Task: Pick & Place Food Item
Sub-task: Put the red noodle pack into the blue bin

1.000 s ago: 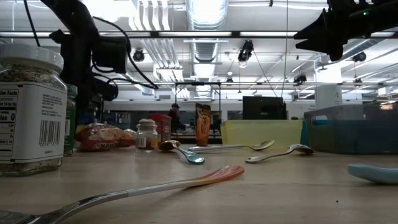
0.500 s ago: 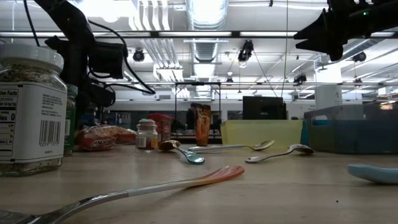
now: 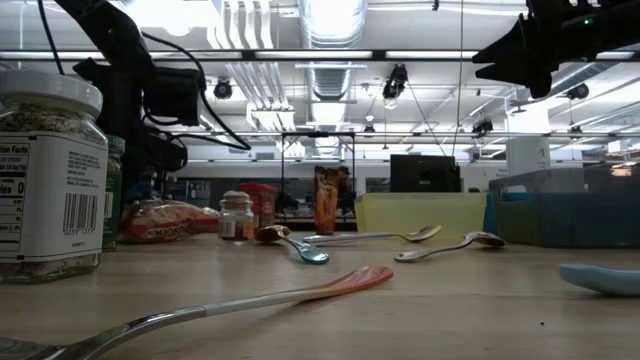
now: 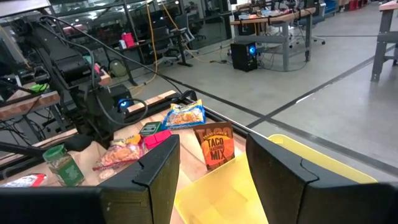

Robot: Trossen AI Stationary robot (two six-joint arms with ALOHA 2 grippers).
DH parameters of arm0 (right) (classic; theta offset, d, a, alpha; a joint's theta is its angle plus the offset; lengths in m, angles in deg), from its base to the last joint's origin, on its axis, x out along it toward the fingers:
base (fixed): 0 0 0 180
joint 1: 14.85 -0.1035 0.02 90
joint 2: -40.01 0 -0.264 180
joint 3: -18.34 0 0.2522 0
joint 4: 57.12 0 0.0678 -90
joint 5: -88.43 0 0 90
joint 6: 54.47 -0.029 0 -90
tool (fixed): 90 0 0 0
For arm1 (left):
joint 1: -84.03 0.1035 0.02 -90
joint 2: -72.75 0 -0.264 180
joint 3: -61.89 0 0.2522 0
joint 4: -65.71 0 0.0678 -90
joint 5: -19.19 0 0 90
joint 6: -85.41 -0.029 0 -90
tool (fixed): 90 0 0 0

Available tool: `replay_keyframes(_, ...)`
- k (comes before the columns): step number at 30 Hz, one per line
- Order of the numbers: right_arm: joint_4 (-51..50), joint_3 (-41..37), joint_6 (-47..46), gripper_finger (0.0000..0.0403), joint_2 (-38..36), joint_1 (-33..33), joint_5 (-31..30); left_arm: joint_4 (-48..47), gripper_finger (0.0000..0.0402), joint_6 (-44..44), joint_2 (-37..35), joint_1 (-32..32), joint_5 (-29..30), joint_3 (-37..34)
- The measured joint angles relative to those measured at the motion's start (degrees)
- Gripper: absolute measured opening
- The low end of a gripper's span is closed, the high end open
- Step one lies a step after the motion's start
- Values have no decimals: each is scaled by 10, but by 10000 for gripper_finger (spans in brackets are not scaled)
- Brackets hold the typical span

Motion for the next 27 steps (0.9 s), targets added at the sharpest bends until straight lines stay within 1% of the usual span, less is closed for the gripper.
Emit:
replay_keyframes(4, 0, 0, 0, 183, 0, 0, 0, -7, 8, 0, -2, 0, -10, 5)
replay_keyframes(8, 0, 0, 0, 183, 0, 0, 0, -27, 8, 4, -25, 0, -11, 19)
replay_keyframes(11, 0, 0, 0, 183, 0, 0, 0, -31, 8, 11, -60, 0, -11, 30)
replay_keyframes(17, 0, 0, 0, 183, 0, 0, 0, -21, 8, 13, -153, -1, -1, 50)
replay_keyframes(23, 0, 0, 0, 183, 0, 0, 0, 44, 7, 4, -234, -6, 16, 53)
replay_keyframes(27, 0, 0, 0, 183, 0, 0, 0, 122, 7, -26, -255, -21, 16, 53)
